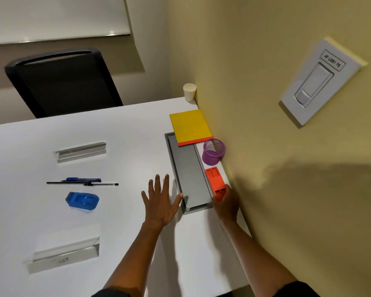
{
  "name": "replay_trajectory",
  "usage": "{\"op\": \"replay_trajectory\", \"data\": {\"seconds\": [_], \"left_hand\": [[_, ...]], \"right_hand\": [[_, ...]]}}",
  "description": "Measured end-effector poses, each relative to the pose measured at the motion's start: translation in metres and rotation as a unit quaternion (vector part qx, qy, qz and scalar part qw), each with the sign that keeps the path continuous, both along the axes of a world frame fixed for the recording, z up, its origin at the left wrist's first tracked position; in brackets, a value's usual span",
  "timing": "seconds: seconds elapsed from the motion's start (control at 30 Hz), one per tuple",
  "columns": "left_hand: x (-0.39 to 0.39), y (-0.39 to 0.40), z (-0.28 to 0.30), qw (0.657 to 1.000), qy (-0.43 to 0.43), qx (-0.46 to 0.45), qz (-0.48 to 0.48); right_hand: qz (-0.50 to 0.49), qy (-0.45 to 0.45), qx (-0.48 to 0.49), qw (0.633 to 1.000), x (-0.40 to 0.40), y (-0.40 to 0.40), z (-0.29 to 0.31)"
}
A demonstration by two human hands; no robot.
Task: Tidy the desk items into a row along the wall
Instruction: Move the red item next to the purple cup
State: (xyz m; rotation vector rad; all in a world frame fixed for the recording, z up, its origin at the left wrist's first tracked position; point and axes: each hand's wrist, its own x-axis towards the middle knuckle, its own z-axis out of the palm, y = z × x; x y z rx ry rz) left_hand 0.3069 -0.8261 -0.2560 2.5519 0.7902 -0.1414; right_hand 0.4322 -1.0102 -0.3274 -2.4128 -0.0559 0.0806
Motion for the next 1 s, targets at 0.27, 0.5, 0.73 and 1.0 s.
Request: {"op": "replay_trajectory", "data": {"seconds": [0.27, 0.5, 0.73, 1.0], "left_hand": [[-0.004, 0.006, -0.011, 1.0, 0.005, -0.002, 0.004], [-0.011, 0.01, -0.017, 1.0, 0.022, -0.006, 0.01], [-0.022, 0.019, -0.019, 0.999, 0.029, -0.008, 0.026], [-0.035, 0.026, -0.015, 0.999, 0.024, -0.019, 0.035]], "right_hand": [[-0.022, 0.013, -0.005, 1.0, 0.013, -0.009, -0.013], [-0.022, 0.032, -0.002, 0.999, 0.014, -0.003, -0.015], [-0.02, 0.036, -0.011, 0.999, 0.02, -0.004, -0.024], [-0.001, 0.039, -0.056, 0.998, 0.018, -0.004, -0.019]]}}
